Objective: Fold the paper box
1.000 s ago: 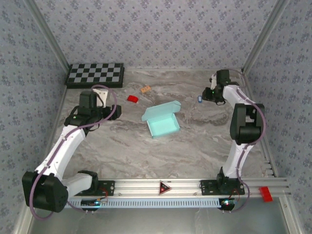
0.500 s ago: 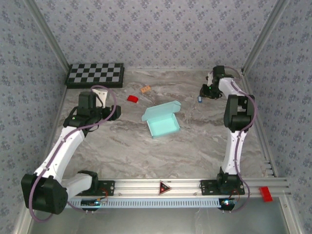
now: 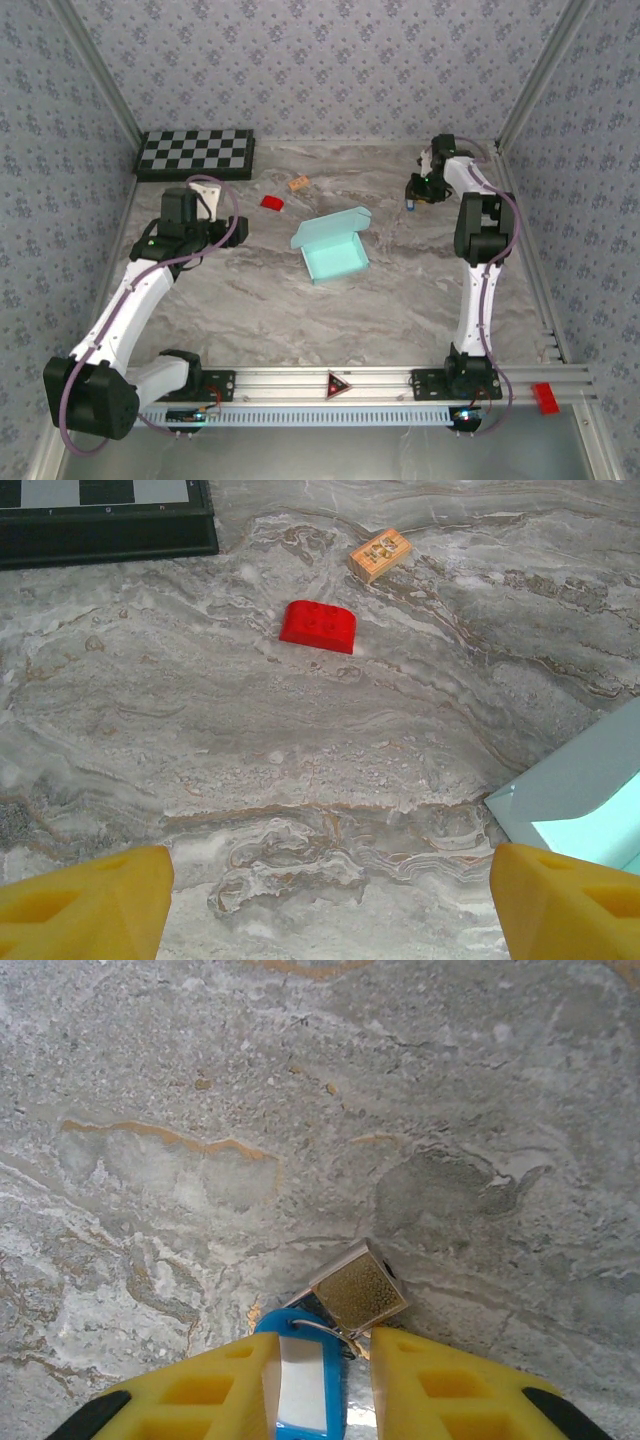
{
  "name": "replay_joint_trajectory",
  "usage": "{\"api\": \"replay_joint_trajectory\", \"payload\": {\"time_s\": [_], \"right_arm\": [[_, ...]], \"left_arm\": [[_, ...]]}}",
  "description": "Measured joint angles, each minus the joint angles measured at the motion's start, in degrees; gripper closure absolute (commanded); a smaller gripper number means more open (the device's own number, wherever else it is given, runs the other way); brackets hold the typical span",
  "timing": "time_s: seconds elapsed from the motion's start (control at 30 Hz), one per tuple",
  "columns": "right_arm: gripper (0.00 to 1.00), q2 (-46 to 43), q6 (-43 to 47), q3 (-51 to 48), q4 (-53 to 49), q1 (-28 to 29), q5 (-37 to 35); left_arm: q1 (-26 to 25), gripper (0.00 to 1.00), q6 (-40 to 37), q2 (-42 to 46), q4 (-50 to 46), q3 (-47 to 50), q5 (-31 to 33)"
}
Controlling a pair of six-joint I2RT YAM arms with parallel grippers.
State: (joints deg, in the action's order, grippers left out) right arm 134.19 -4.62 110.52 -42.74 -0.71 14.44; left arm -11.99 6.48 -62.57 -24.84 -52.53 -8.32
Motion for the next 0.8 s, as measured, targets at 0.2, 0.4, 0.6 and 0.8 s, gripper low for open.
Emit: {"api": "replay_joint_trajectory", "payload": {"time_s": [0.2,0.4,0.6,0.8], "right_arm": [[0.78,0.92,0.17,1.18,-0.87,0.17,-0.04],[0.90,0.96,0.96,1.31,-1.81,0.26,0.02],[0.99,0.92,1.38,1.38,-1.90,0.26,0.44],[1.00,-1.60,1.53,-2.16,-1.20,0.26,0.42]], "left_arm": [[0.00,0.18,-0.02,0.00,-0.09,0.00,0.02],[0.00,0.17,0.00,0.00,-0.11,0.00,0.00],[0.00,0.17,-0.02,0.00,-0.17,0.00,-0.02],[0.00,0.17,-0.02,-0.02,-0.35,0.00,-0.04]]}}
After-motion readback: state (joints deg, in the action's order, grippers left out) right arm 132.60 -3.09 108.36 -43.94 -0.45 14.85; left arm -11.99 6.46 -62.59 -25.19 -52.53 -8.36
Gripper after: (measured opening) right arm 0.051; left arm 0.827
